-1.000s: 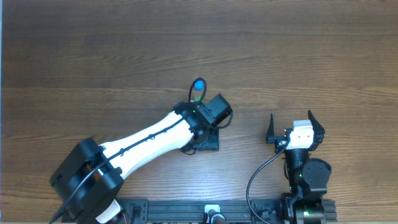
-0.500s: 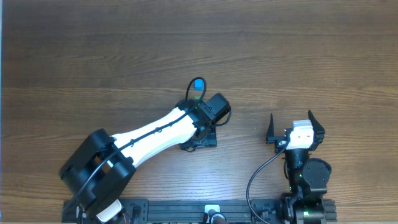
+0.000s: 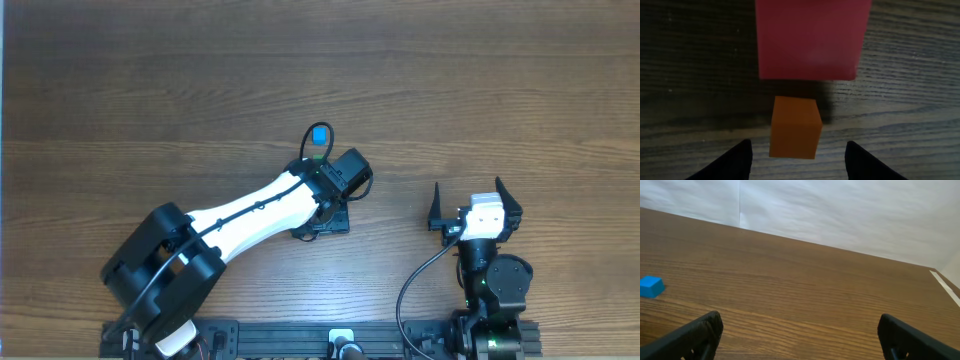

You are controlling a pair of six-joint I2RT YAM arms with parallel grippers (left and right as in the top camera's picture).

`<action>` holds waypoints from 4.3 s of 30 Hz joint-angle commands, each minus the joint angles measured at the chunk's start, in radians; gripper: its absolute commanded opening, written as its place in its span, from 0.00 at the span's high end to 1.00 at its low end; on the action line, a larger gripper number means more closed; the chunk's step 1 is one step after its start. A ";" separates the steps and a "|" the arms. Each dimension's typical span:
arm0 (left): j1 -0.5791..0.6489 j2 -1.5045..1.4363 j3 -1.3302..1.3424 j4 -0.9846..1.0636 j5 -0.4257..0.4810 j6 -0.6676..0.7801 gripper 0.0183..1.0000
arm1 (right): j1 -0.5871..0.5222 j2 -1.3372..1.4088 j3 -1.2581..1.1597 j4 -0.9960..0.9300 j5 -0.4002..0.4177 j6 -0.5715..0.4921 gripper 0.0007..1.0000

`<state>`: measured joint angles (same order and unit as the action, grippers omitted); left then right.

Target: Stack Cubes

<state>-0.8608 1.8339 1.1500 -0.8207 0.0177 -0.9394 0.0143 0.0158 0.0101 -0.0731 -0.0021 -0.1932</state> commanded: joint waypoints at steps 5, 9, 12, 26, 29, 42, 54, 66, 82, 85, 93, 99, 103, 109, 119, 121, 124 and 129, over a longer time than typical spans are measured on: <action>0.008 0.053 -0.005 0.023 -0.019 -0.011 0.42 | -0.006 -0.007 -0.005 -0.002 -0.008 0.005 0.01; 0.008 0.059 -0.005 0.024 -0.019 -0.011 0.42 | -0.006 -0.007 -0.005 -0.002 -0.008 0.005 0.01; 0.010 0.061 -0.005 0.025 -0.024 -0.012 0.44 | -0.006 -0.007 -0.005 -0.002 -0.008 0.005 0.01; 0.015 0.061 -0.005 0.024 -0.030 -0.013 0.61 | -0.006 -0.007 -0.005 -0.002 -0.008 0.005 0.01; 0.015 0.061 -0.005 0.024 -0.031 -0.013 0.62 | -0.006 -0.007 -0.005 -0.002 -0.008 0.005 0.01; 0.015 0.061 -0.005 0.021 -0.031 -0.012 0.78 | -0.006 -0.007 -0.005 -0.002 -0.008 0.005 0.01; 0.015 0.061 -0.005 0.020 -0.031 -0.012 0.81 | -0.006 -0.007 -0.005 -0.002 -0.008 0.005 0.01; 0.015 0.048 -0.003 0.002 -0.027 -0.012 0.84 | -0.006 -0.007 -0.005 -0.002 -0.008 0.005 0.01; 0.014 -0.136 0.034 -0.097 -0.031 -0.011 0.85 | -0.006 -0.007 -0.005 -0.002 -0.008 0.005 0.01; 0.014 -0.153 0.081 -0.146 -0.040 -0.007 0.85 | -0.006 -0.007 -0.005 -0.002 -0.008 0.005 0.01; 0.035 -0.152 0.208 -0.186 -0.094 0.028 0.85 | -0.006 -0.007 -0.005 -0.002 -0.008 0.005 0.01; 0.103 -0.132 0.230 -0.183 -0.070 0.075 0.87 | -0.006 -0.007 -0.005 -0.002 -0.008 0.005 0.01; 0.146 -0.094 0.233 -0.176 -0.029 0.117 0.88 | -0.006 -0.007 -0.005 -0.002 -0.008 0.005 0.01; 0.166 -0.040 0.233 -0.154 -0.002 0.151 0.88 | -0.006 -0.007 -0.005 -0.002 -0.008 0.005 0.01; 0.165 0.004 0.233 -0.115 0.050 0.178 0.88 | -0.006 -0.007 -0.005 -0.002 -0.008 0.005 0.01; 0.165 0.009 0.233 -0.115 0.050 0.178 0.88 | -0.006 -0.007 -0.005 -0.002 -0.008 0.005 0.01; 0.165 0.018 0.233 -0.115 0.053 0.193 0.88 | -0.006 -0.007 -0.005 -0.002 -0.008 0.005 0.01; 0.166 0.031 0.233 -0.115 0.056 0.193 0.88 | -0.006 -0.007 -0.005 -0.002 -0.008 0.005 0.01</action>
<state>-0.6991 1.8355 1.3670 -0.9379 0.0570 -0.7658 0.0143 0.0158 0.0101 -0.0731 -0.0021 -0.1909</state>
